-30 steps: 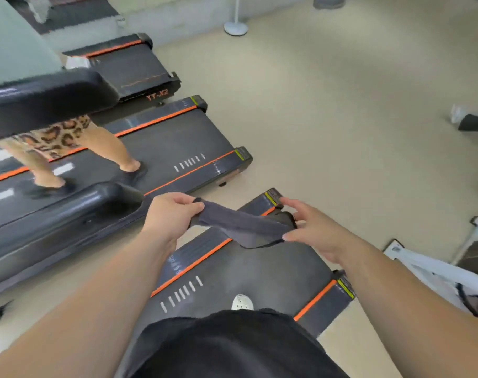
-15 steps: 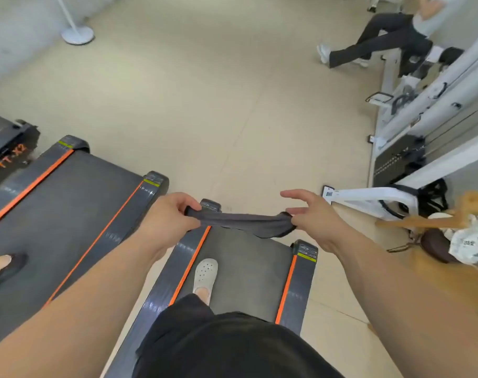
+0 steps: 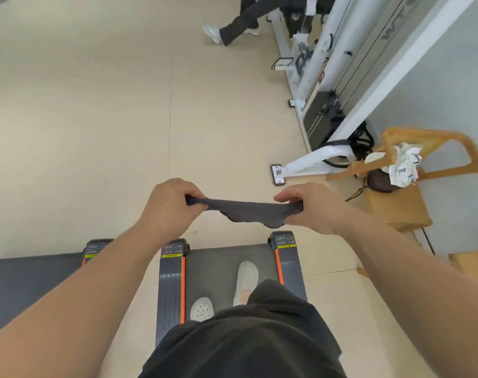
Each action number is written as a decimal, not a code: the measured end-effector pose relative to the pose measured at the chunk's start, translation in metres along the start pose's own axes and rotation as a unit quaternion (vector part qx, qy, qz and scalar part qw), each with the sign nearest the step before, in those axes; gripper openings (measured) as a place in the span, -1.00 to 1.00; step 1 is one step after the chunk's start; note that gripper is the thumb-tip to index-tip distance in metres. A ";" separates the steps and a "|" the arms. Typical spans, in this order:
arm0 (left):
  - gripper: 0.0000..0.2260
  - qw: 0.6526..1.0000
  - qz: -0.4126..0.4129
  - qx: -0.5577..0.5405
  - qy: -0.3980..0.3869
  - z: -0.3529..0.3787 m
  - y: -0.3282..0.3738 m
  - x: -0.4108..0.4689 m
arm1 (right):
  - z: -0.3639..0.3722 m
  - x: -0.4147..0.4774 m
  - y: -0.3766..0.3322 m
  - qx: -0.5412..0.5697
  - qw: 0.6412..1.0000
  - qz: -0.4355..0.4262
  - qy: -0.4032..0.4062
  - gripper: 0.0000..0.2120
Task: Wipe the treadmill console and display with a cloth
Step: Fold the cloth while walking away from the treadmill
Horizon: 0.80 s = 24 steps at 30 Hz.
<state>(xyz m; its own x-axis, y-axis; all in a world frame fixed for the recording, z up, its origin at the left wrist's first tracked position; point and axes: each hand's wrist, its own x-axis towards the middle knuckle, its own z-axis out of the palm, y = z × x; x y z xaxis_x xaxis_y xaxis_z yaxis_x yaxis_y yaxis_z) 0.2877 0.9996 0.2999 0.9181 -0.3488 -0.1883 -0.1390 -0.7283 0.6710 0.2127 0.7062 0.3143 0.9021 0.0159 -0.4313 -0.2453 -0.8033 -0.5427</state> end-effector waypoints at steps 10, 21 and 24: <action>-0.84 0.952 -0.106 -0.271 -0.097 0.032 0.059 0.172 | -0.092 0.106 0.116 0.331 0.937 0.093 0.067 -0.82; -0.88 0.911 -0.184 -0.359 -0.082 0.097 0.126 0.342 | -0.150 0.207 0.194 0.531 0.798 0.191 0.211 -0.86; -0.89 0.916 -0.175 -0.347 -0.101 0.127 0.130 0.393 | -0.151 0.239 0.215 0.522 0.786 0.224 0.243 -0.86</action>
<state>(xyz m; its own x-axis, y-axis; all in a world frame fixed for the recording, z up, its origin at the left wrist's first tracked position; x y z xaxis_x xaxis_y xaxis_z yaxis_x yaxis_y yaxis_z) 0.5834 0.6922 0.2220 0.7643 -0.3179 -0.5611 0.4844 -0.2913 0.8249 0.4292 0.4473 0.2031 0.6095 -0.5632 -0.5580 -0.5055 0.2661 -0.8208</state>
